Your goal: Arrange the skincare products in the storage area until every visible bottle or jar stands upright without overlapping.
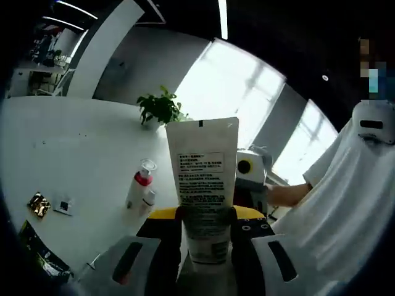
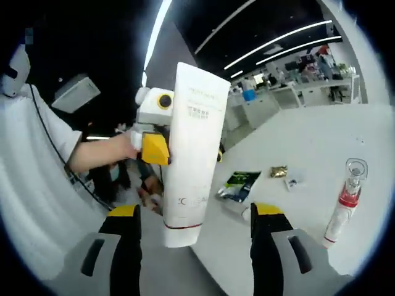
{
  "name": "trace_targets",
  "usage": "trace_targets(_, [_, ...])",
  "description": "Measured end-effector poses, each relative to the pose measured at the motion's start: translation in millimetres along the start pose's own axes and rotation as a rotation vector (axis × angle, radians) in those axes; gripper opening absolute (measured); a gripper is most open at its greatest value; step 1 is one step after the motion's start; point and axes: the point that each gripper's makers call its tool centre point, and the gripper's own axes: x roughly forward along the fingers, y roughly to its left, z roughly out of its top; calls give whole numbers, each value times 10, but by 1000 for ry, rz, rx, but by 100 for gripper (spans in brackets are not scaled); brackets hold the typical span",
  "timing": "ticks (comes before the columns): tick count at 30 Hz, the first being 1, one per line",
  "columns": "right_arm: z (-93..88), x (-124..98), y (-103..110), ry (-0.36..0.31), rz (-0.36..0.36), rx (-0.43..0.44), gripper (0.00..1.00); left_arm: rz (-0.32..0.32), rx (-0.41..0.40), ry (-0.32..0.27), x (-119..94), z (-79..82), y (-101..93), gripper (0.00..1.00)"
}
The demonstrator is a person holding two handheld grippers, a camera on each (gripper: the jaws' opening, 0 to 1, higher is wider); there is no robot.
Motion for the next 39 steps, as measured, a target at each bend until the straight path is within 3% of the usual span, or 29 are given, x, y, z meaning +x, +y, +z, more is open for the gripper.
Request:
trace_targets(5, [69, 31, 114, -21, 56, 14, 67, -54, 2, -54, -13, 117, -163, 32])
trace_targets(9, [149, 16, 209, -17, 103, 30, 61, -110, 10, -68, -18, 149, -306, 32])
trace_targets(11, [251, 1, 260, -47, 127, 24, 58, -127, 19, -74, -7, 155, -370, 32])
trace_targets(14, [290, 7, 362, -36, 174, 29, 51, -135, 18, -82, -4, 177, -387, 32])
trace_targets(17, [327, 29, 505, -43, 221, 33, 35, -128, 24, -92, -6, 199, -376, 32])
trace_targets(21, [369, 23, 476, -90, 182, 34, 32, -136, 22, -119, -47, 249, -397, 32])
trace_targets(26, [362, 39, 475, -81, 140, 11, 31, -133, 39, -113, -39, 242, -408, 32])
trace_targets(39, [473, 27, 244, -107, -45, -36, 30, -50, 38, -141, 44, 383, -325, 31])
